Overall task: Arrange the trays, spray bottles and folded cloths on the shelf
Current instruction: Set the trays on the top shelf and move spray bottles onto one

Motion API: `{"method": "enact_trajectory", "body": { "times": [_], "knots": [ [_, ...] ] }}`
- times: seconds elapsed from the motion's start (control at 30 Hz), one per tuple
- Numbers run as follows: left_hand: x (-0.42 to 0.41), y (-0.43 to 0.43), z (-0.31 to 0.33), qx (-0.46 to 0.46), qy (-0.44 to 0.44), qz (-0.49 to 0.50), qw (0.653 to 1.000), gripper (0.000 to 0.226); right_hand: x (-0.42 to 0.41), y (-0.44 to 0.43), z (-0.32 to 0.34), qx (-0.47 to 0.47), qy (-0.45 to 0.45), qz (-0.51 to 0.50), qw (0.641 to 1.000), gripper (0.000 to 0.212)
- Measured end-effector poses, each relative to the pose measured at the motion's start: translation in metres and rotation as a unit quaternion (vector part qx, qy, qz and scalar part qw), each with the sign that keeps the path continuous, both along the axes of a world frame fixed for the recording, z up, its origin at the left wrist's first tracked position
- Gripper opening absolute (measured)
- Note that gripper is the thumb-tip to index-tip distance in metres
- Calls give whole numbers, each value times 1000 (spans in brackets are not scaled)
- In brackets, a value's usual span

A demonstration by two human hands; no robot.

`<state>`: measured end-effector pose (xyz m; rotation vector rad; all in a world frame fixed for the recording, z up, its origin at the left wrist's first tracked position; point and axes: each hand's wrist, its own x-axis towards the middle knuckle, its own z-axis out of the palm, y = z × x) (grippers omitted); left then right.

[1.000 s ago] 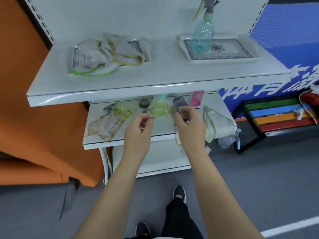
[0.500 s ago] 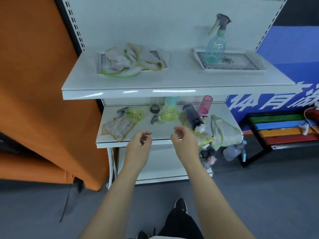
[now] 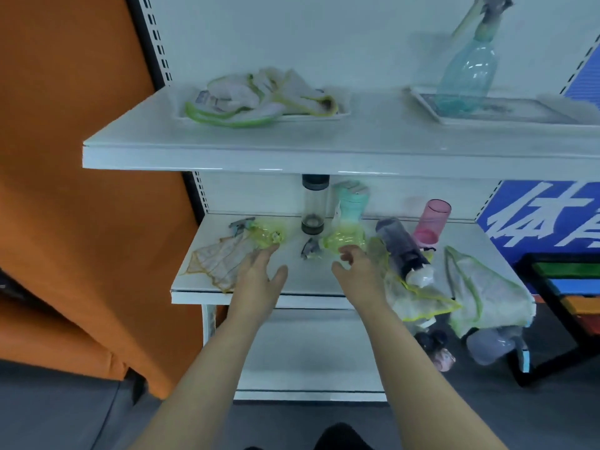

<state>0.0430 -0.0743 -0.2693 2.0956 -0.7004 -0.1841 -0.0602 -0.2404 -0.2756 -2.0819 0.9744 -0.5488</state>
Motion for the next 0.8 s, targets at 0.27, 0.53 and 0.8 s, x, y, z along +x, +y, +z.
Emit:
{"method": "enact_trajectory", "body": {
  "times": [0.27,0.53,0.8],
  "knots": [
    [66,-64,-127,-76,-148,-8,986,51,49,-39,-149,-267,-91,43,959,33],
    [78,-76,-171,-195,-220,36,955,40,61,-56,-179,-328,-194,-10,924,29],
    [90,-89,-160,-122,-279,110,946,53,58,-54,-179,-343,-181,-17,922,28]
  ]
}}
